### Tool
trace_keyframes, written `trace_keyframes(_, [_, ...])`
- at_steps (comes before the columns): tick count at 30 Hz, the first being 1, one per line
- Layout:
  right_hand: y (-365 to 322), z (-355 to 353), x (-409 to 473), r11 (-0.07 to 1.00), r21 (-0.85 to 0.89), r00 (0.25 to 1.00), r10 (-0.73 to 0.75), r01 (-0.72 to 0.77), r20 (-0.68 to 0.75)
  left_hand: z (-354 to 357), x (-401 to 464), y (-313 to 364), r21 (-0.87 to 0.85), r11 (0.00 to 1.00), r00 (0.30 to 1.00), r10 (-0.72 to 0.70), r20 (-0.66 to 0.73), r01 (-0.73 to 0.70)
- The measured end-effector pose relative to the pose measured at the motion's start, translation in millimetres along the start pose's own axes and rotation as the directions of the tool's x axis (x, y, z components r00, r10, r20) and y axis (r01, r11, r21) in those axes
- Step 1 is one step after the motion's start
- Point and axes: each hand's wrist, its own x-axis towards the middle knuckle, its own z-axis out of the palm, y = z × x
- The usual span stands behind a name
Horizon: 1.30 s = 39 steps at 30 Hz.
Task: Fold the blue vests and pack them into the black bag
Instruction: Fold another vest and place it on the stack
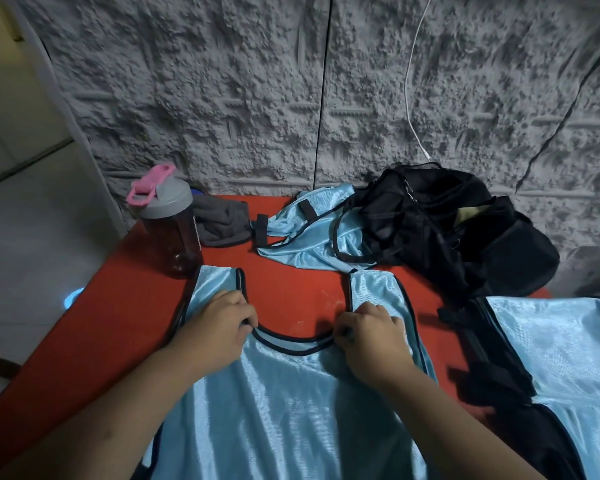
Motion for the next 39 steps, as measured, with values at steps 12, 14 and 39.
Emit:
trace_keyframes(12, [-4.9,-2.2,-0.3,0.998,-0.042,0.999,0.051,-0.051,0.018,-3.2,-1.8,0.6,0.01,1.0,0.999,-0.015,0.038,0.015])
trace_keyframes(14, [-5.8,-2.3,-1.2,0.997,-0.04,0.997,0.067,-0.066,0.043,-4.6,-0.3,-1.0,-0.011,0.999,0.998,-0.042,0.05,0.042])
trace_keyframes(39, [0.0,1.6,2.8,0.977,0.2,0.962,0.125,-0.076,-0.245,24.8,4.8,0.1,0.084,0.975,0.938,-0.172,-0.302,0.206])
